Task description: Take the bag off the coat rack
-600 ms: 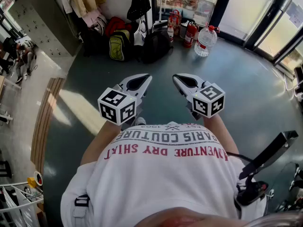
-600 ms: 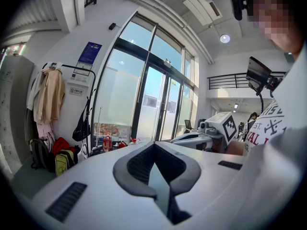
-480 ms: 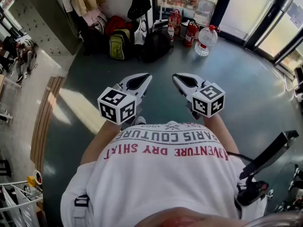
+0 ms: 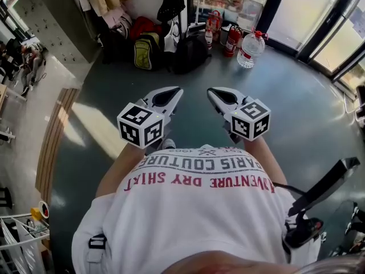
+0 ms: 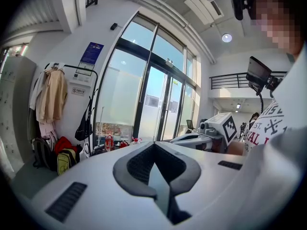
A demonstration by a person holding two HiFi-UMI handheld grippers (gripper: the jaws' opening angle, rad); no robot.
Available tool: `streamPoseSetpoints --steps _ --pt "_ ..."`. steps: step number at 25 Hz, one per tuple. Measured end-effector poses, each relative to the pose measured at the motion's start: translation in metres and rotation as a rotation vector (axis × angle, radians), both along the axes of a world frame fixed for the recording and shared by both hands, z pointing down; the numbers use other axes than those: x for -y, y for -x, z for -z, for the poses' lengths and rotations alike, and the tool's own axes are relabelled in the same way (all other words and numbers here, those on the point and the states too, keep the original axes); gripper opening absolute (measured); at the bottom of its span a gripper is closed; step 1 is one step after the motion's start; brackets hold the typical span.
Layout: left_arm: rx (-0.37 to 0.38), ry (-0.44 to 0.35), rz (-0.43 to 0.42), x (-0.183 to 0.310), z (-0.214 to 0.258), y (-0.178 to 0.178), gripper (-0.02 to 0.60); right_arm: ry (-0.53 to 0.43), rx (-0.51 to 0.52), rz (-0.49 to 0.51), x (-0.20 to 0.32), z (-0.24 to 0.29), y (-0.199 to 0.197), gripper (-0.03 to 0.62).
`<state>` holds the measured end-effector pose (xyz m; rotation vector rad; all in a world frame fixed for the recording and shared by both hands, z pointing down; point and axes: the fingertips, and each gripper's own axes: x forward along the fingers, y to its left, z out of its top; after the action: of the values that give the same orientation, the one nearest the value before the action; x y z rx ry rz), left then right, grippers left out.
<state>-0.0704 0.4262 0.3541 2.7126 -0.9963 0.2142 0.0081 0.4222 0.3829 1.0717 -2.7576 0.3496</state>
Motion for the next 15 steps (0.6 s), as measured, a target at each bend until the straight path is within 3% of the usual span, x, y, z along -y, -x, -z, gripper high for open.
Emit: streamPoseSetpoints --steps 9,13,15 --pt "0.012 0.033 -0.042 0.000 -0.007 -0.017 0.002 0.038 0.086 -0.032 -0.002 -0.003 -0.015 0.002" --pt "-0.104 0.041 -0.074 0.000 0.000 -0.028 0.002 0.058 0.076 -0.039 -0.002 -0.014 -0.023 0.002" --pt "-0.119 0.033 -0.092 -0.002 0.003 -0.032 0.002 0.063 0.075 -0.039 -0.004 -0.015 -0.026 0.002"
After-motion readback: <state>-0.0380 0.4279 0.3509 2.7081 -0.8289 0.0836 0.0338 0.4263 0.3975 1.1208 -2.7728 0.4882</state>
